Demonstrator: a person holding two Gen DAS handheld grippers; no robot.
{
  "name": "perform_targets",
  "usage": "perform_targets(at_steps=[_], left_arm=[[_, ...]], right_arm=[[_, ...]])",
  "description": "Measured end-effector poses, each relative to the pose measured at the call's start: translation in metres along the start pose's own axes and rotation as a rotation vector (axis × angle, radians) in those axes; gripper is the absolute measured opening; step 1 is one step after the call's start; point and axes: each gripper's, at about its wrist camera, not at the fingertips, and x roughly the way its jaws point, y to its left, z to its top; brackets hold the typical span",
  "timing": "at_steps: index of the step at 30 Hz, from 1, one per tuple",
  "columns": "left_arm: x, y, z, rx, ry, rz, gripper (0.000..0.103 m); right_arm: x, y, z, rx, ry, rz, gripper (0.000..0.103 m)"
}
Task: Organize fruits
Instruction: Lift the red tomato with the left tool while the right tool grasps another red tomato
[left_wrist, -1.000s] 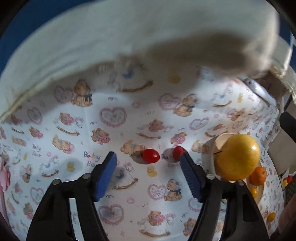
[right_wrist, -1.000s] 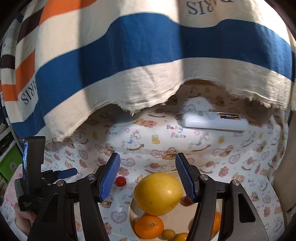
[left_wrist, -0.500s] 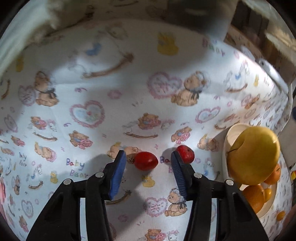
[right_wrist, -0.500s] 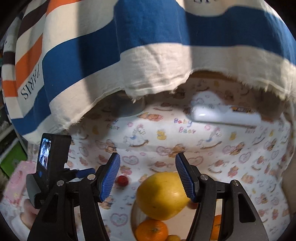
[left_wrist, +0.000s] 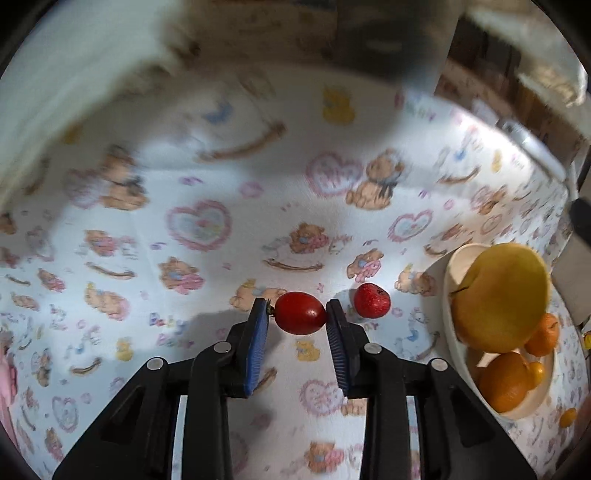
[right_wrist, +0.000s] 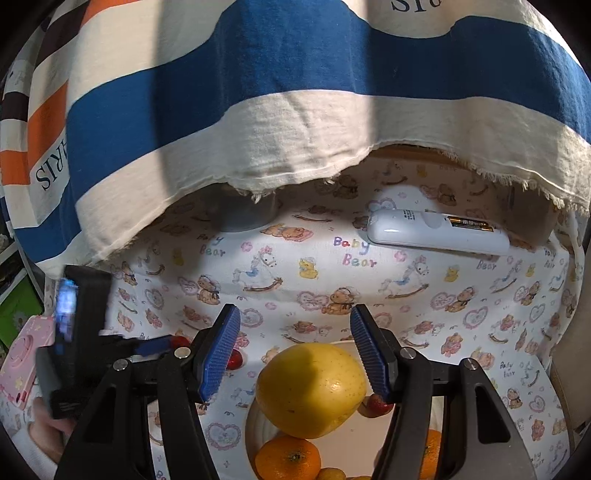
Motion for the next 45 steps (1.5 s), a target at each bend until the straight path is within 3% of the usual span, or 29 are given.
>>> perform_targets(at_steps=[4,7,10,13,17,25,37,41,45], left_arm=[[-0.036,0.009,-0.011,0.0,-0.108,0.016,0.031],[-0.048,0.017,-0.016,-0.002,-0.188,0.019,0.031],[-0.052,0.028,-0.012,-0.018,-0.22,0.003,0.031],[-0.055,0.039,-0.007,-0.02,-0.238,-0.005,0.031],[-0.052,0.051,-0.01,-0.054,-0.253,0.009,0.031],[-0.051,0.054,-0.014,-0.074,-0.313,0.031,0.031],[-0.045,0.065,-0.016,-0.127,-0.323,0.077,0.031],[-0.053,0.078,-0.018,-0.143,-0.322,0.073,0.031],[-0.051,0.077,-0.018,-0.15,-0.323,0.079,0.031]], right_arm=[[0.004,0.004,-0.004,0.014,0.024,0.047,0.064],[0.012,0.009,-0.008,0.035,0.095,0.109,0.064],[0.018,0.01,-0.004,0.085,0.173,0.221,0.064],[0.027,0.017,0.005,0.111,0.269,0.261,0.064],[0.025,0.035,0.014,0.031,0.257,0.197,0.064],[0.053,0.06,0.012,-0.085,0.359,0.093,0.057],[0.11,0.078,-0.006,-0.16,0.462,0.014,0.04],[0.119,0.088,-0.01,-0.239,0.442,-0.038,0.038],[0.126,0.094,-0.013,-0.241,0.46,-0.027,0.035]])
